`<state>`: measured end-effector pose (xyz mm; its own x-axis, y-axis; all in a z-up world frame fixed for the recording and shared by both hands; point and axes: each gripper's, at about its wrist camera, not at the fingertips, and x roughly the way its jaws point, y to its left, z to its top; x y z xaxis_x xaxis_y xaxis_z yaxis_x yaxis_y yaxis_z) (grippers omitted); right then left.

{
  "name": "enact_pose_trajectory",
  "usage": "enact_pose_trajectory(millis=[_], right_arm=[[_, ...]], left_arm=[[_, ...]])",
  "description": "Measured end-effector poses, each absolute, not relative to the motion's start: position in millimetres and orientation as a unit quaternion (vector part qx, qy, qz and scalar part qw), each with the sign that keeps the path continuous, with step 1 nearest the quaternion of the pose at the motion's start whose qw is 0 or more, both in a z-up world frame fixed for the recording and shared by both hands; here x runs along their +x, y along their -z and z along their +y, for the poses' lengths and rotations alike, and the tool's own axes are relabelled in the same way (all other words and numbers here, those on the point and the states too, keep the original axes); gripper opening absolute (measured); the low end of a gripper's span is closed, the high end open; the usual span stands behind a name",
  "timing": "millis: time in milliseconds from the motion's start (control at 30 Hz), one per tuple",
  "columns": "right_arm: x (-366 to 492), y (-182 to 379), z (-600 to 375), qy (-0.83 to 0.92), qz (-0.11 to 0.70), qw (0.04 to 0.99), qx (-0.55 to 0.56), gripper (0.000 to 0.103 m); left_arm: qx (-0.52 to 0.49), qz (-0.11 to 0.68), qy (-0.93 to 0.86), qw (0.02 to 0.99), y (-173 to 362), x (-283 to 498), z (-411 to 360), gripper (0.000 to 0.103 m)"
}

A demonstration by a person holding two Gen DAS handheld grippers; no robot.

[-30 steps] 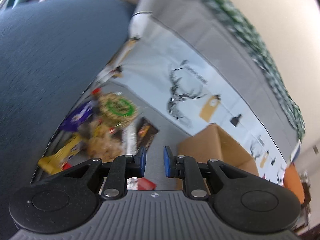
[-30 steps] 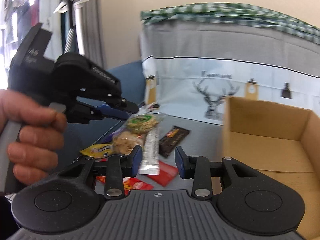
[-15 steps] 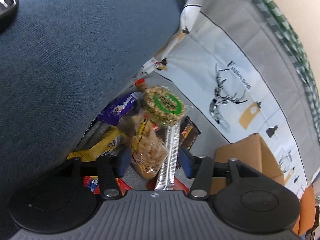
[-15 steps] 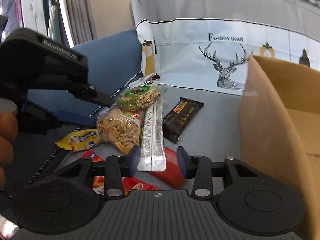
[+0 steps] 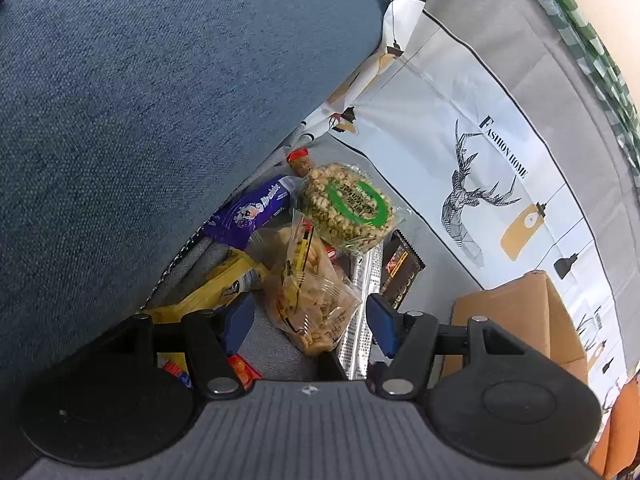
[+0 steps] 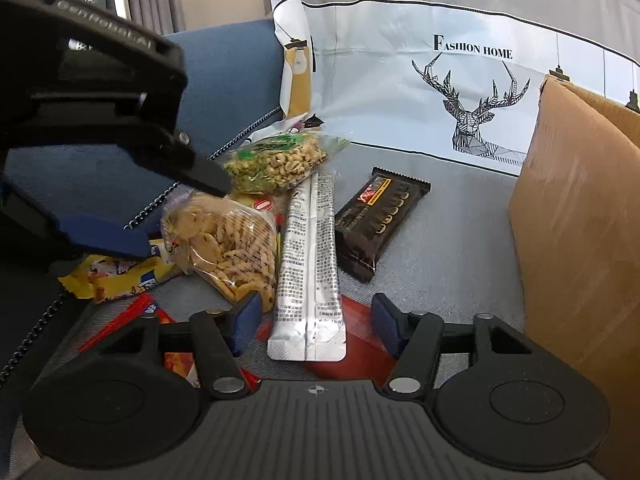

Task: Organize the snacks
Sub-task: 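Move the right tool to the silver bar while the left tool reaches the cookie bag, then close the right tool on the silver bar while the left tool grasps the cookie bag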

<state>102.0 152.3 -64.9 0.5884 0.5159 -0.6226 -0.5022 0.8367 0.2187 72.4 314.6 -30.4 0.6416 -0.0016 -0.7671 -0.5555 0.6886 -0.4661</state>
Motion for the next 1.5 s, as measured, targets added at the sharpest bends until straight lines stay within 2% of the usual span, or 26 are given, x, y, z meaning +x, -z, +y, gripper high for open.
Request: enact_pose_trajectory(millis=[67,133,367,533,633,667,733,800,867,900,933,1033,1167,1233,1333,1467,1500], right_arm=[[103.1,64.1,151.1,-0.293,0.350,0.890,0.010,0.039],[100.9,62.5,150.2,-0.296,0.344,0.891,0.007,0.036],[87.6,43.4,131.6,-0.295,0.330,0.897,0.002,0.035],[61.9,30.3,114.9,-0.296,0.348,0.890,-0.013,0.035],[42.6,24.2,102.6,-0.296,0.362,0.883,-0.026,0.035],[35.1,23.6,100.0,-0.296,0.367,0.881,-0.031,0.035],[21.2,22.5,92.3,-0.297,0.378,0.876,-0.042,0.035],[10.9,20.0,87.5,-0.295,0.384,0.873,-0.050,0.035],[2.6,19.2,83.5,-0.295,0.394,0.869,-0.052,0.036],[-1.2,19.9,82.8,-0.294,0.396,0.868,-0.055,0.036],[-4.3,21.2,82.5,-0.295,0.398,0.867,-0.057,0.037],[-8.2,26.6,83.6,-0.310,0.400,0.861,-0.053,0.040],[-5.7,29.3,86.0,-0.313,0.386,0.866,-0.049,0.058],[-0.8,31.4,86.7,-0.316,0.387,0.865,-0.044,0.060],[6.3,39.2,91.1,-0.311,0.390,0.865,-0.051,0.060],[15.9,52.2,96.4,-0.304,0.411,0.858,-0.048,0.055],[16.4,54.5,98.4,-0.303,0.413,0.857,-0.050,0.054]], left_arm=[[-0.355,0.390,-0.168,0.833,30.0,72.7,313.8,0.067],[-0.357,0.386,-0.167,0.834,28.9,72.6,314.0,0.067],[-0.363,0.383,-0.168,0.833,26.4,69.4,314.5,0.066],[-0.368,0.381,-0.169,0.831,25.3,66.0,315.4,0.060],[-0.371,0.381,-0.166,0.830,24.5,64.3,314.6,0.050],[-0.370,0.381,-0.164,0.832,24.0,64.1,313.6,0.045],[-0.356,0.383,-0.163,0.837,22.4,64.4,310.7,0.026],[-0.345,0.382,-0.155,0.843,20.3,64.3,307.6,0.023],[-0.332,0.380,-0.148,0.851,17.6,63.3,304.5,0.012],[-0.324,0.381,-0.146,0.853,16.3,62.4,303.3,0.003],[-0.322,0.382,-0.143,0.854,15.5,61.0,302.8,0.000],[-0.328,0.382,-0.125,0.855,12.2,53.4,302.4,0.000],[-0.307,0.391,-0.124,0.859,10.0,45.3,299.6,0.001],[-0.293,0.389,-0.131,0.864,8.0,45.1,299.1,0.005],[-0.293,0.385,-0.133,0.865,8.7,49.3,297.9,0.034],[-0.305,0.392,-0.138,0.857,15.5,63.0,294.3,0.052],[-0.308,0.394,-0.140,0.855,17.7,66.0,293.4,0.061]])
